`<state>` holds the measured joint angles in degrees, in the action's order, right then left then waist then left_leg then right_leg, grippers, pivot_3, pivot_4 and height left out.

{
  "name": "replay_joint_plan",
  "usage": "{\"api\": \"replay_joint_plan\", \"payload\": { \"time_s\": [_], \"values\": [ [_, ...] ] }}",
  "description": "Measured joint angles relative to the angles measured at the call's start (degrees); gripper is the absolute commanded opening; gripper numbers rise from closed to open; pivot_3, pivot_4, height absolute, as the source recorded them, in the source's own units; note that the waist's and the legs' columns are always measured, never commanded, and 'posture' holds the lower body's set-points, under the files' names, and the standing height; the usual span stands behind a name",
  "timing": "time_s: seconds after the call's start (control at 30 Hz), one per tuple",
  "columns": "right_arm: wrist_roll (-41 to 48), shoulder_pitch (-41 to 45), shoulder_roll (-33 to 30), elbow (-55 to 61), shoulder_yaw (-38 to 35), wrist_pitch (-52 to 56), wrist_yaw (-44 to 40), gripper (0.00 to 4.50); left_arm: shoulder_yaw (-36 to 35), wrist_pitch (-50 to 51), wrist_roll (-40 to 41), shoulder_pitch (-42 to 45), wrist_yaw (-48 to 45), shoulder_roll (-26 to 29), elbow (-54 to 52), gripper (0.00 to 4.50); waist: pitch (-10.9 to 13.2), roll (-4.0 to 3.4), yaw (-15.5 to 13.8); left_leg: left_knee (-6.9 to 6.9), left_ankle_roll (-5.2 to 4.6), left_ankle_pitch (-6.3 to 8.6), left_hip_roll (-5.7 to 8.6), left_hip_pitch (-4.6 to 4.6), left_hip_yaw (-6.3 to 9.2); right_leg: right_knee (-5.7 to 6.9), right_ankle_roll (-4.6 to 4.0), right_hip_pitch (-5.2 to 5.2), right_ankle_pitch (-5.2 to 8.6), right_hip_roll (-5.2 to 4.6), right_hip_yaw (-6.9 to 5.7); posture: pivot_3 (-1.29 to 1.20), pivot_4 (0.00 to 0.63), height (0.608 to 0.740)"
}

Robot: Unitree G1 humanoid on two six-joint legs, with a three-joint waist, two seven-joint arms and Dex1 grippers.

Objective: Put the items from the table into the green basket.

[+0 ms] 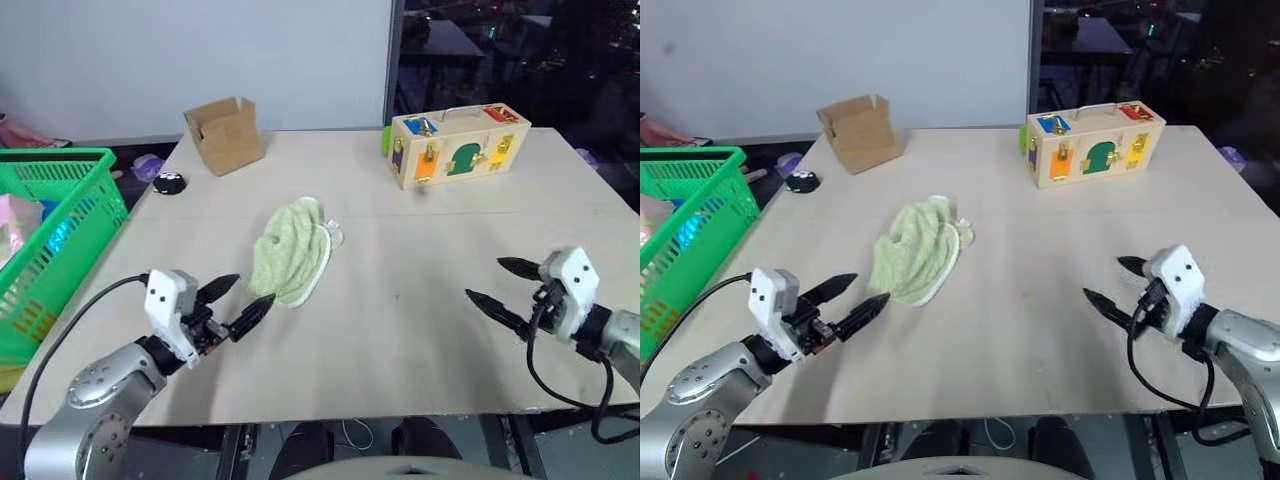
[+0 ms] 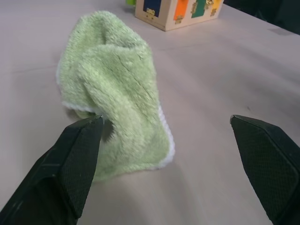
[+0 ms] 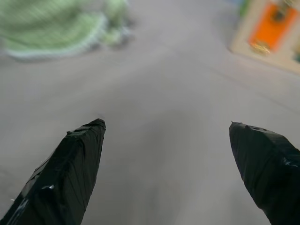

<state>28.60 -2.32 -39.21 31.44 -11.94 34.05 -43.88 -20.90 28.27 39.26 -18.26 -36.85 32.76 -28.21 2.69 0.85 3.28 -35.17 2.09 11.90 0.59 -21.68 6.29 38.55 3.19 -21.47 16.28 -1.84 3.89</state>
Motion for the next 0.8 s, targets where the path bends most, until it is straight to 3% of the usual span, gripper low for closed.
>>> {"api": "replay_joint_plan", "payload": {
  "time_s": [0.17, 0.3, 0.53, 0.8],
  "values": [
    [-3.6, 17.9, 5.0, -4.0, 15.1, 0.9, 0.7, 4.50, 0.8, -1.7, -2.1, 0.4, -0.8, -0.7, 2.3, 4.47, 0.0, 0.12, 0.5, 0.01, 0.00, 0.00, -0.13, -0.07, 0.08, -0.04, -0.07, -0.08, -0.04, 0.13, -0.12, 0.01, 0.000, 0.740],
    [-9.0, 29.5, 13.3, -14.4, 25.3, 1.3, 2.7, 4.50, -1.1, -3.1, -3.5, 1.2, 0.8, -1.1, 4.4, 4.47, 0.0, 0.11, -0.7, 0.03, -0.03, 0.02, -0.10, -0.15, 0.15, -0.06, -0.13, -0.14, -0.26, 0.11, -0.14, 0.04, 0.000, 0.740],
    [-11.6, 46.0, 28.3, -29.8, 32.5, 2.6, 3.4, 4.50, -5.9, -5.6, -1.7, -3.6, -2.1, -2.9, 5.5, 4.47, 0.0, 0.09, -1.3, 0.15, -0.03, 0.03, -0.18, -0.14, 0.30, -0.02, -0.12, -0.20, -0.29, 0.17, -0.33, 0.11, 0.000, 0.740],
    [-17.3, 51.3, 38.2, -52.6, 36.3, 1.8, 4.5, 4.50, -8.8, -7.4, 1.6, -8.7, -8.4, -2.7, 4.6, 4.47, 0.1, -0.05, -3.7, 0.17, 0.00, 0.02, -0.11, -0.15, 0.34, -0.05, -0.32, -0.23, -0.19, 0.14, -0.39, 0.20, 0.000, 0.740]
  ]
}}
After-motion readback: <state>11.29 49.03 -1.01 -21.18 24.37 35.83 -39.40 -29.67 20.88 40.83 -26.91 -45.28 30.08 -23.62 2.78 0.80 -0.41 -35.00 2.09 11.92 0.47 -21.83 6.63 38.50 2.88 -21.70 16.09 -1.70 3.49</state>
